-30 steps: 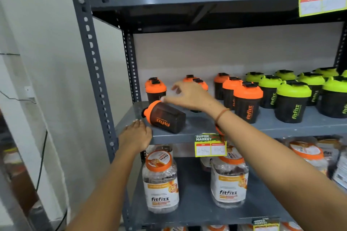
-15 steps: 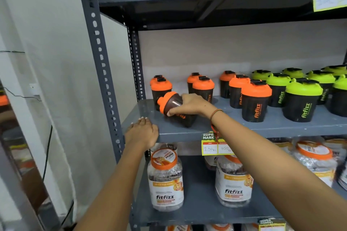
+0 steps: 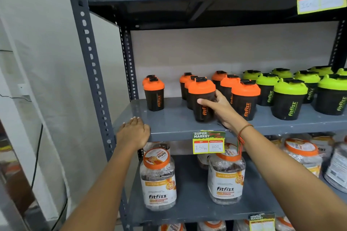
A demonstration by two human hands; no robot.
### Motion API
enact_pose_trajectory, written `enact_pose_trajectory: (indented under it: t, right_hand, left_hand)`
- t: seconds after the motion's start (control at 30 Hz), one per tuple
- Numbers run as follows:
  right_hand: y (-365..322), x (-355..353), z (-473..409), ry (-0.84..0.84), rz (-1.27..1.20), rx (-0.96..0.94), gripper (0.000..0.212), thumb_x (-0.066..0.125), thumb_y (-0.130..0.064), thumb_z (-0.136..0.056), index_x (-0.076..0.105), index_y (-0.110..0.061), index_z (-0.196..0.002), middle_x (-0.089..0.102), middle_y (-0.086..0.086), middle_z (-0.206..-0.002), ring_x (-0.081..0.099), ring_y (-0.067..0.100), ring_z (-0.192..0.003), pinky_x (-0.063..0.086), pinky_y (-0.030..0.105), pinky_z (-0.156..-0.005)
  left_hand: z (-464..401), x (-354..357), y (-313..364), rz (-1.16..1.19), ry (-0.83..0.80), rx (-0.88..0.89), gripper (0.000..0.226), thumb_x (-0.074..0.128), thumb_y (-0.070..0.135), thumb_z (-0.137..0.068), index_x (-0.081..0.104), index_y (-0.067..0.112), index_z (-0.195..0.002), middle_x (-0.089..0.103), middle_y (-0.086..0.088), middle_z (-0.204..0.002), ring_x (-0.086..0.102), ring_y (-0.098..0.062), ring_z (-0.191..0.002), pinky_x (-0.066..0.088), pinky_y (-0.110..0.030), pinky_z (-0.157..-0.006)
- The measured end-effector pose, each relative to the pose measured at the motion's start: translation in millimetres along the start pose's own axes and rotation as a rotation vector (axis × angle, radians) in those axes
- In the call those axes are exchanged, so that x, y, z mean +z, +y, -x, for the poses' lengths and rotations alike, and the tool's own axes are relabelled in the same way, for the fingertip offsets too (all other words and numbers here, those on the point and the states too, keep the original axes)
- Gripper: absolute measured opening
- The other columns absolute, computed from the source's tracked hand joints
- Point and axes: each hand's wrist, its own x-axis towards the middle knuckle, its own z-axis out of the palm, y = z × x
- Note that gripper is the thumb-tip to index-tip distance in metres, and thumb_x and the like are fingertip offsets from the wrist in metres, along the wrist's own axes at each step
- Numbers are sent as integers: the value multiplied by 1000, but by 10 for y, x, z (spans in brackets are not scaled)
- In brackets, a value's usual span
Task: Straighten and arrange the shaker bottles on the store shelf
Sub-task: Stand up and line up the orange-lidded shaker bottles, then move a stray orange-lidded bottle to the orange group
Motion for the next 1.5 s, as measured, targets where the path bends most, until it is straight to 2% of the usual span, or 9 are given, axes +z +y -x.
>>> enact_pose_trajectory:
  t: [0.17, 0.4, 0.6, 0.67, 0.73, 0.83, 0.93, 1.2, 1.5]
  right_hand:
    - [46, -98, 56, -116, 58, 38, 60, 83, -16, -77, 53, -30, -127, 65, 2, -131, 60, 16, -123, 47, 38, -106]
    - [-7, -112, 141, -129, 128, 82, 62, 83, -22, -79, 46, -37, -126, 63, -14, -119, 57, 0, -111, 50, 12, -76]
    - [-202, -294, 298, 69, 199, 9, 99, 81, -56, -65, 36, -30, -149, 49, -3, -142, 52, 12, -128, 44, 36, -108]
    - [-350, -388, 358, 149, 222, -73, 86, 77, -61, -64, 47, -34, -140, 52, -3, -139, 54, 13, -126, 46, 39, -106]
    - [-508, -487, 409, 218, 224, -172, 65, 75, -57, -67, 58, -36, -127, 60, -6, -128, 59, 12, -119, 51, 39, -101]
    - [-761, -637, 486, 336, 228, -284, 43, 74, -47, -71, 64, -35, -111, 66, -5, -114, 65, 11, -104, 56, 35, -88]
    - [-959, -865, 580, 439, 254, -353, 27, 74, -32, -78, 66, -32, -104, 67, -3, -102, 65, 7, -90, 55, 32, -84]
    - [-1102, -1858, 801, 650, 370, -386, 16, 71, -7, -87, 69, -13, -101, 66, 0, -83, 59, -2, -71, 47, 15, -70]
    - [-1039, -3416, 866, 841, 531, -391, 15, 70, -14, -83, 69, -21, -96, 68, 2, -84, 62, 12, -79, 52, 26, -77]
  left_hand:
    - [-16, 11, -8, -4, -2, 3, 60, 17, 37, -100, 26, 5, -150, 27, -14, -158, 27, -25, -145, 21, -42, -119]
    - [-11, -2, -6, 4, 5, 13, 58, 18, 35, -101, 30, 4, -148, 30, -15, -156, 31, -26, -143, 25, -43, -118]
    - [6, 19, 30, 116, 87, -56, 49, 23, 35, -100, 48, 8, -132, 53, -18, -138, 53, -31, -122, 41, -46, -105]
    - [12, -53, 156, 321, 175, -147, 48, 23, 40, -101, 54, 9, -121, 63, -20, -118, 60, -34, -103, 49, -50, -91]
    - [-12, -195, 413, 543, 336, -162, 51, 24, 42, -100, 56, 10, -125, 63, -21, -119, 59, -40, -106, 48, -53, -91]
    - [-50, -487, 1059, 801, 589, -27, 51, 28, 39, -97, 55, 17, -135, 59, -13, -134, 54, -35, -121, 41, -46, -100]
    - [-22, -729, 1808, 979, 651, 150, 50, 31, 34, -96, 53, 16, -138, 56, -9, -139, 49, -26, -127, 32, -31, -103]
    - [438, -411, 3395, 835, 402, 681, 53, 27, 34, -98, 44, 12, -144, 44, -5, -150, 38, -17, -140, 23, -29, -116]
    - [582, 0, 4902, 739, 291, 837, 47, 35, 25, -101, 44, 6, -143, 44, -10, -149, 38, -20, -140, 21, -28, -117]
